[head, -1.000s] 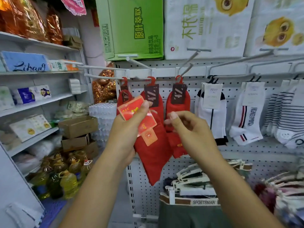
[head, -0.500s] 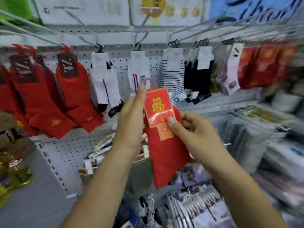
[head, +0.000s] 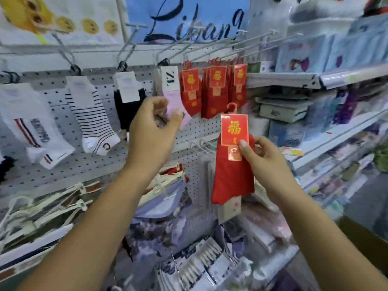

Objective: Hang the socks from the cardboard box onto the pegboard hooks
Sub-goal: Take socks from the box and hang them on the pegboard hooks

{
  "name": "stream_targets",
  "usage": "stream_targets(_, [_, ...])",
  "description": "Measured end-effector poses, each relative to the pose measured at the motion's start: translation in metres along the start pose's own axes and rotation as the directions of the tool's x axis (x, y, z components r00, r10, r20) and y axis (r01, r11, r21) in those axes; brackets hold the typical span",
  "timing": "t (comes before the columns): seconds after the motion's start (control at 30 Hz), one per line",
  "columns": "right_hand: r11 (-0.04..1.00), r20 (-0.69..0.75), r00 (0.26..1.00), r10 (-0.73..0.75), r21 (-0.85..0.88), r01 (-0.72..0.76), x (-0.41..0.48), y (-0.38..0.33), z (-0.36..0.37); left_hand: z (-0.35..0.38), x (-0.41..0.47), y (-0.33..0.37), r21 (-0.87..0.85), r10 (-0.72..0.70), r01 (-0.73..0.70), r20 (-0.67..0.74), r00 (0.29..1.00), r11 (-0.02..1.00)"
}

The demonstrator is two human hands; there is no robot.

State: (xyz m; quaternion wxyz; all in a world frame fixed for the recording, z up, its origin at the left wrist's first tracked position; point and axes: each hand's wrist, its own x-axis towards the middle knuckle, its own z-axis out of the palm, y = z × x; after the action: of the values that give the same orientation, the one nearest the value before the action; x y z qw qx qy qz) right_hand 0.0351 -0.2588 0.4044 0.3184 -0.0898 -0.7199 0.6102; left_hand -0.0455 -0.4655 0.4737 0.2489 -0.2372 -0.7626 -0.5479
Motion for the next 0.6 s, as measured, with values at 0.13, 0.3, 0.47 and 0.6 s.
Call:
stream_targets(0.13, [0.999,-0.015,1.000,0.025,0.047,-0.025,0.048,0.010,-0.021,0.033,0.047,0.006,0.105,0.088,-0.083,-0.045,0.995,0.991])
stream_targets(0.3, [0.993,-0.012,0.996,0.083,0.088,-0.082,0.107,0.023,-0.033,0.073,0.098,0.001,0.153,0.100,-0.089,-0.067,0.993,0.984])
stream_targets(0.47, [0.984,0.008,0.993,0.115,0.133,-0.115,0.151,0.033,-0.043,0.110,0.116,-0.010,0.131,0.113,-0.103,-0.074,0.991,0.986])
stream_targets(0.6, [0.979,0.052,0.991,0.120,0.157,-0.127,0.179,0.038,-0.045,0.132,0.125,-0.013,0.154,0.160,-0.144,-0.098,0.982,0.977])
